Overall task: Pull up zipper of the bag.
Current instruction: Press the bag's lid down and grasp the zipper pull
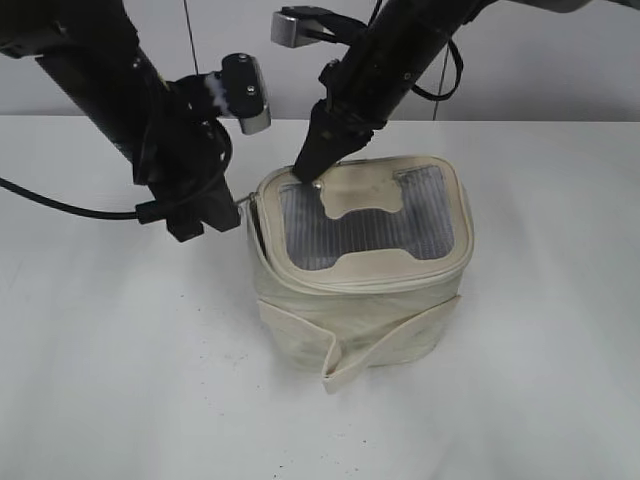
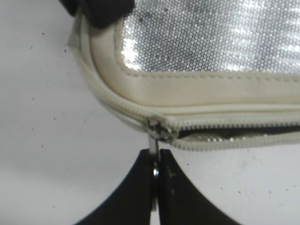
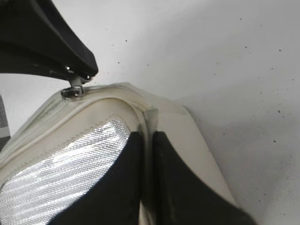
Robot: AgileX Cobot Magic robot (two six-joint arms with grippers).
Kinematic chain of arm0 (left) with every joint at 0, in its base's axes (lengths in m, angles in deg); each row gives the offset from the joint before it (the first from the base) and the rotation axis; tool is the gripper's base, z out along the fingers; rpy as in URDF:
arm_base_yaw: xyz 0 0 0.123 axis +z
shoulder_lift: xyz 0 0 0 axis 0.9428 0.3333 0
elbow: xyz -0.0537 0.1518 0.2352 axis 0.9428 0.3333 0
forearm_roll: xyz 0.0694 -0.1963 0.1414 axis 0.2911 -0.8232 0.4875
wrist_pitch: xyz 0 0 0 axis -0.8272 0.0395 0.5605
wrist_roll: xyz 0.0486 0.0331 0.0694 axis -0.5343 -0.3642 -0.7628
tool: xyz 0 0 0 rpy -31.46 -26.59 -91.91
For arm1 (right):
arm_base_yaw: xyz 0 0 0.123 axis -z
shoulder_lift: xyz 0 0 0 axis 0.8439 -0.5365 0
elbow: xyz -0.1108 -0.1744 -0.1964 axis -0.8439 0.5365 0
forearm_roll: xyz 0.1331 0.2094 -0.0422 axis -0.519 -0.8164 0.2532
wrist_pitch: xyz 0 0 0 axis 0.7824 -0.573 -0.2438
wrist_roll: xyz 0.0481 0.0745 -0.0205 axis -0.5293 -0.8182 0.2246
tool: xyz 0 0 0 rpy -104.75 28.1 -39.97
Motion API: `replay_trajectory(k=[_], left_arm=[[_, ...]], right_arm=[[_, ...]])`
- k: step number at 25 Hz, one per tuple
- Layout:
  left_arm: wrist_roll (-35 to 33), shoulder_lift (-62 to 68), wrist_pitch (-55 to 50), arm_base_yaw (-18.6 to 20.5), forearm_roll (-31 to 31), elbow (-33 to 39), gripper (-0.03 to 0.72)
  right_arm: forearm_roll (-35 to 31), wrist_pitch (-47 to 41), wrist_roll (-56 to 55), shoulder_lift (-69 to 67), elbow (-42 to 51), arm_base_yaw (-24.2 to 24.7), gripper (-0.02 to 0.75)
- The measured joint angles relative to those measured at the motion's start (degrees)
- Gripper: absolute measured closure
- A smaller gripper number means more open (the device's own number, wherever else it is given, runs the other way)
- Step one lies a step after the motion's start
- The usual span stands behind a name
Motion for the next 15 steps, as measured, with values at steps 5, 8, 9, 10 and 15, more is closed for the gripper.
replay_trajectory(k=[5, 8, 9, 10, 15], left_arm=[[7.0, -1.7, -4.1, 0.0, 0.2, -0.3, 0.685], [9.9, -2.6, -6.3, 0.0, -0.4, -0.3, 0.685], [11.1, -2.8, -7.2, 0.0, -0.7, -0.3, 0.686], [12.0, -3.2, -9.0, 0.0, -1.0, -0.3, 0.688], [15.0, -3.6, -11.4, 0.1, -5.7, -0.4, 0.690]], right_arm=[[0.8, -0.8, -2.3, -0.1, -1.6, -0.5, 0.699], [1.7, -0.9, -3.8, -0.2, -2.3, -0.8, 0.699], [1.7, -0.9, -4.1, -0.2, -2.4, -0.8, 0.699], [2.3, -0.9, -4.3, -0.3, -2.7, -0.8, 0.699], [2.7, -0.9, -5.8, -0.4, -3.0, -0.8, 0.701]])
